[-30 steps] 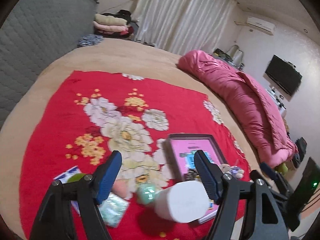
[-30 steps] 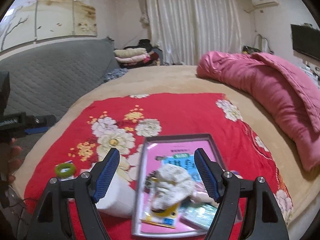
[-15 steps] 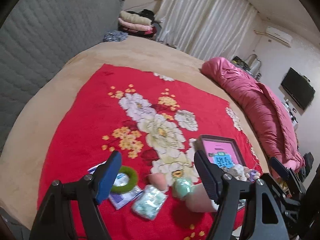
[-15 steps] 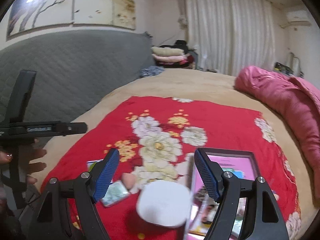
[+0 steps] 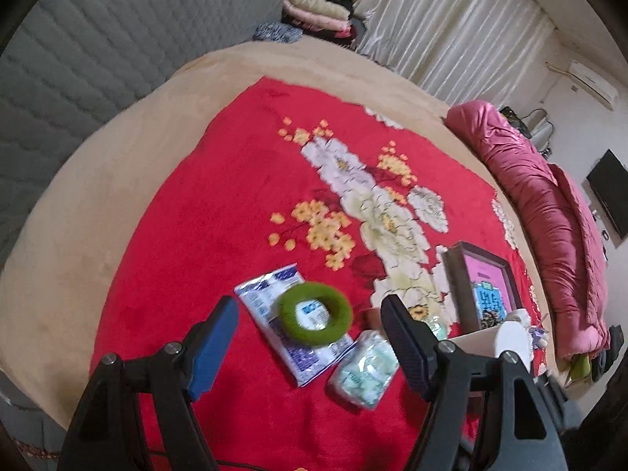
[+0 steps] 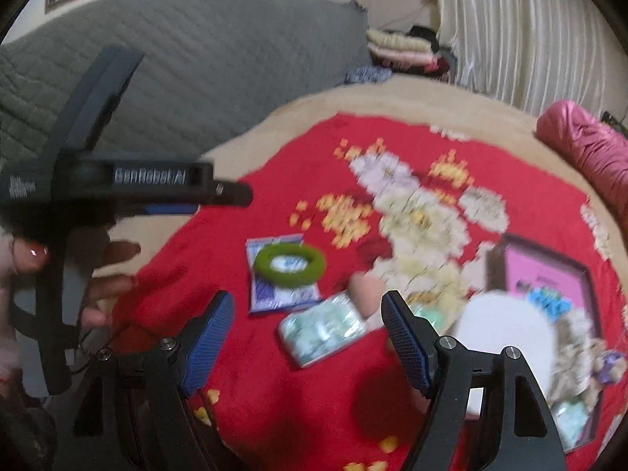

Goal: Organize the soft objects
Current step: 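Reach the left tool to the green fuzzy ring while the right tool reaches the green tissue pack, then grasp the green ring with the left tool while the right tool grasps the tissue pack, then lift the green ring with the left tool while the right tool lifts the tissue pack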

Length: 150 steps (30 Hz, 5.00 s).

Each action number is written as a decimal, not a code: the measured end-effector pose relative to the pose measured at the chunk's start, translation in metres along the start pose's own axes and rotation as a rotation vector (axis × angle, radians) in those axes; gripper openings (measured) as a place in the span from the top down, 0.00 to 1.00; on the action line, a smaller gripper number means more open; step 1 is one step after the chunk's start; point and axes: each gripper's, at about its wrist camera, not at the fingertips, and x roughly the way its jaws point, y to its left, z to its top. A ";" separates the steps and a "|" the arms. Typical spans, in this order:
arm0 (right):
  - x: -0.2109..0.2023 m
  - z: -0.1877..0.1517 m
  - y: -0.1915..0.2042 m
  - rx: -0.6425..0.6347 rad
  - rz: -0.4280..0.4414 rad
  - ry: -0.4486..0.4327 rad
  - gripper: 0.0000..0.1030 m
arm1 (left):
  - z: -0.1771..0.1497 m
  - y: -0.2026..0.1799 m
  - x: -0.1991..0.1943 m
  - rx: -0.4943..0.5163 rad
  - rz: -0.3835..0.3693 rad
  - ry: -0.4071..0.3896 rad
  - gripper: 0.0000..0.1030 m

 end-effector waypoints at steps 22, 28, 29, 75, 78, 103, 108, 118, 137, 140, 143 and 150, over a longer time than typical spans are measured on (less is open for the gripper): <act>0.095 -0.034 -0.013 0.118 -0.097 0.198 0.24 | -0.013 0.002 0.097 0.017 0.064 0.174 0.28; 0.120 -0.037 -0.022 0.197 -0.082 0.235 0.24 | -0.016 0.003 0.109 0.023 0.049 0.195 0.28; 0.122 -0.038 -0.022 0.204 -0.080 0.235 0.24 | -0.016 0.003 0.110 0.023 0.044 0.195 0.28; 0.112 -0.049 -0.010 0.118 0.008 0.215 0.40 | -0.026 0.028 0.095 -0.035 0.017 0.161 0.86; 0.110 -0.055 -0.005 0.093 0.011 0.222 0.40 | -0.033 0.037 0.090 -0.021 0.053 0.162 0.86; 0.086 -0.057 0.005 0.060 0.036 0.205 0.41 | -0.046 0.047 0.049 -0.053 0.063 0.116 0.86; 0.087 -0.059 0.011 0.038 0.044 0.207 0.41 | -0.044 0.051 0.044 -0.066 0.061 0.096 0.86; 0.086 -0.056 0.019 -0.010 0.033 0.171 0.44 | -0.035 0.057 0.029 -0.058 0.038 0.042 0.86; 0.106 -0.056 -0.006 0.201 0.075 0.226 0.37 | -0.033 0.064 0.032 -0.067 0.004 0.036 0.86; 0.104 -0.055 -0.012 0.227 0.060 0.221 0.35 | -0.031 0.063 0.031 -0.065 0.003 0.031 0.86; 0.101 -0.054 -0.017 0.235 0.030 0.213 0.35 | -0.031 0.062 0.031 -0.062 0.001 0.033 0.86; 0.105 -0.050 -0.025 0.256 0.003 0.216 0.34 | -0.032 0.061 0.031 -0.056 0.006 0.037 0.86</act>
